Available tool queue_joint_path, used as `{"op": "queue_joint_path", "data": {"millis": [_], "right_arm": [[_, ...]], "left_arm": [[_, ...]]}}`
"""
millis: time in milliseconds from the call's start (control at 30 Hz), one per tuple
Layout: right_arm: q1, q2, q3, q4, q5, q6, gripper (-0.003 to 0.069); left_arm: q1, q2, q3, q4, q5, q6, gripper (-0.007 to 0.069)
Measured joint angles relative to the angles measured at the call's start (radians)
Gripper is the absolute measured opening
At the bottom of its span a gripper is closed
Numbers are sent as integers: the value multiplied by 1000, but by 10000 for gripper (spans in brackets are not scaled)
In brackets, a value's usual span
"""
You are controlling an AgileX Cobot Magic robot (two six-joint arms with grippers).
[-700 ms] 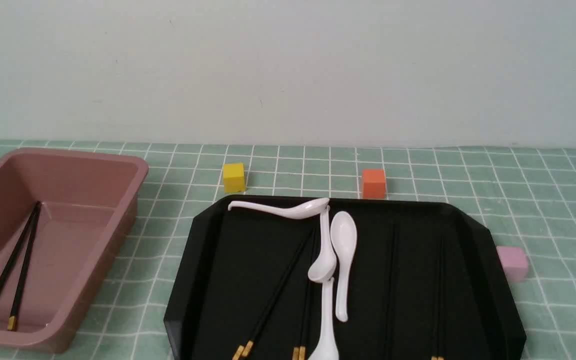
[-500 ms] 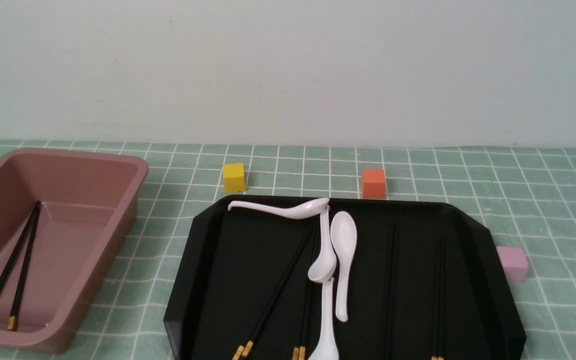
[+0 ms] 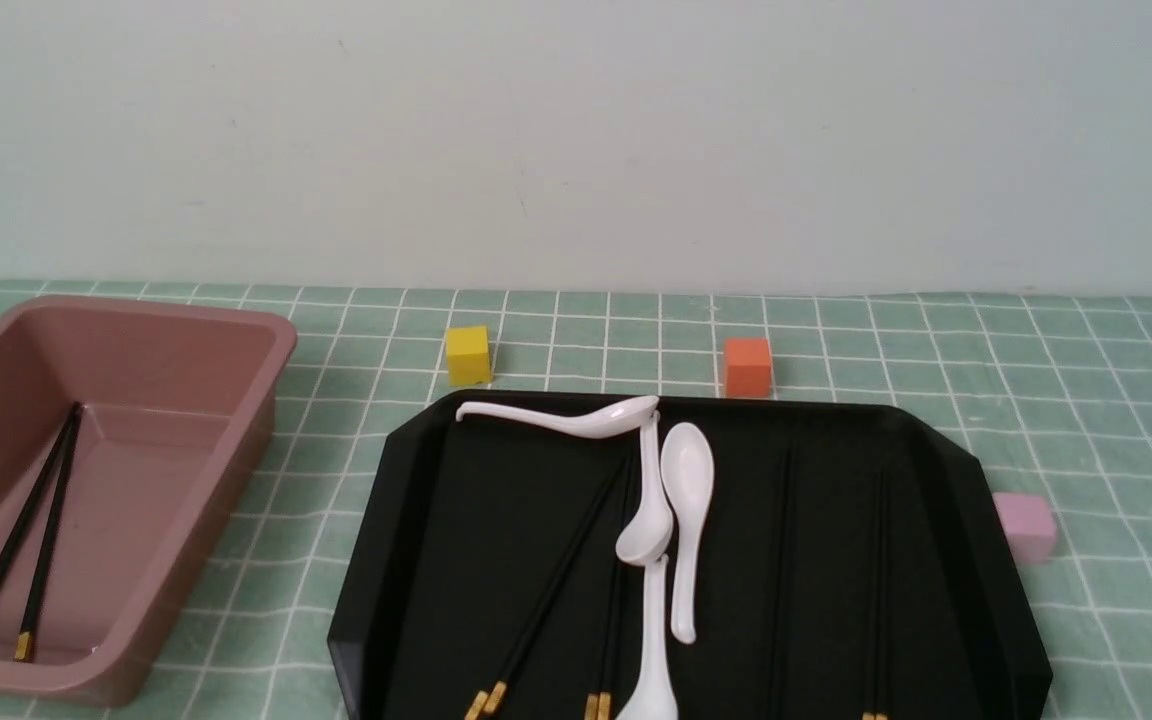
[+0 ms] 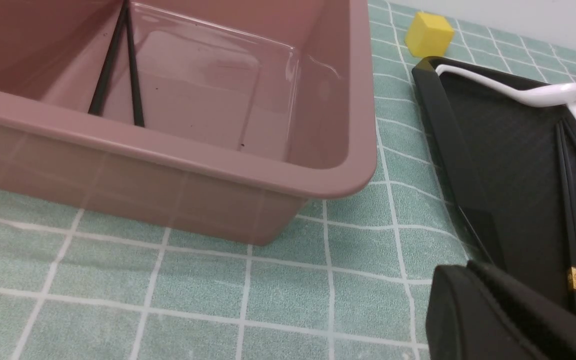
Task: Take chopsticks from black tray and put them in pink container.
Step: 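Reach over to the black tray and grasp a pair of chopsticks with the left gripper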
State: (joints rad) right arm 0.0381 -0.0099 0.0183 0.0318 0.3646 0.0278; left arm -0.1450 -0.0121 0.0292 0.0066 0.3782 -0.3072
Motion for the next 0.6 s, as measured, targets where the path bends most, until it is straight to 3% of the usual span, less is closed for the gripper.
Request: {"op": "queue_joint_path", "data": {"millis": [600], "right_arm": [[0,0,0,0,0,0,240]], "left_arm": [[0,0,0,-27,0,-18,18]]}}
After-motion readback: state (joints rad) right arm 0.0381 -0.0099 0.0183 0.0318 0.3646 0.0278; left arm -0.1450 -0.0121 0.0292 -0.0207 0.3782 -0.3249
